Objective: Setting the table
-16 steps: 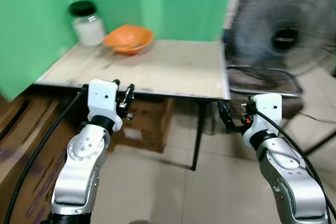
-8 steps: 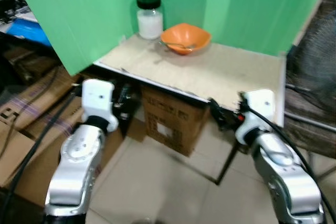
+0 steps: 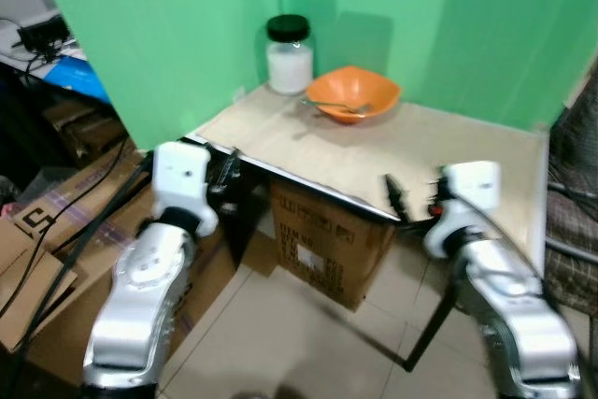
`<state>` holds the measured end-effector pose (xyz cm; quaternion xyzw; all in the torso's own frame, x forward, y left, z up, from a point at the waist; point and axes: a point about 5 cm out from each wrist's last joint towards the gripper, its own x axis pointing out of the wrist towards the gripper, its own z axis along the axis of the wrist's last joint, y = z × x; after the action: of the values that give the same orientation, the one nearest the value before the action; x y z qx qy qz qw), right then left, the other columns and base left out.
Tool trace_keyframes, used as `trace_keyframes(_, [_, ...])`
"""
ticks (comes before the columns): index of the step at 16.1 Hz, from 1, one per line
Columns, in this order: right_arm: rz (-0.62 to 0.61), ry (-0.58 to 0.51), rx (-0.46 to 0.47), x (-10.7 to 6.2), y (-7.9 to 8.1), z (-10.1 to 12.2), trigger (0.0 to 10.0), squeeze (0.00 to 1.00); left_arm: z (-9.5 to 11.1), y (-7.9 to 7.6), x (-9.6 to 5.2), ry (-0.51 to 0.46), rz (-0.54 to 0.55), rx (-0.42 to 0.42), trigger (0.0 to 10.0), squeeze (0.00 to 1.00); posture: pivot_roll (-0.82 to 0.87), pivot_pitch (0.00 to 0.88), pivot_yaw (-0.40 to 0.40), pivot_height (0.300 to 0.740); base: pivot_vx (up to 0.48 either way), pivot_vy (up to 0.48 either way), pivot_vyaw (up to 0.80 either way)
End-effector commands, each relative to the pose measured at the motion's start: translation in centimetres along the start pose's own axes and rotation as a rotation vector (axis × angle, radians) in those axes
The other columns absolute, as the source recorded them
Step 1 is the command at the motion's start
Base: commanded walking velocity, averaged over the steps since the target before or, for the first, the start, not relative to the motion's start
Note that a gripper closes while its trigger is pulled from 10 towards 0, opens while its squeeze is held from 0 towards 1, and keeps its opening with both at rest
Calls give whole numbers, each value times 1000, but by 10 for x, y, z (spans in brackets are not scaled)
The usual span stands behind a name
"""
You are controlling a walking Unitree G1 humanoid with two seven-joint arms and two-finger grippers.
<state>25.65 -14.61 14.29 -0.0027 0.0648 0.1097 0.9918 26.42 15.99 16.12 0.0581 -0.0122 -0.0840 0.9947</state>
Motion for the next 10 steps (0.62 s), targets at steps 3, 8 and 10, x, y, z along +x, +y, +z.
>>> trace_keyframes(3, [-26,-5,2,-1,-8,3,10000,0,2,-3,2,-2,-20,3,10000,0,88,0,52,740,321,0,0])
trace_keyframes(8, [-34,-18,28,1,-7,5,10000,0,2,-4,2,-3,-32,5,10000,0,87,0,55,740,322,0,0])
trace_keyframes(10, [-38,-17,36,1,-7,4,10000,0,2,-4,2,-4,-37,7,10000,0,88,0,54,740,322,0,0])
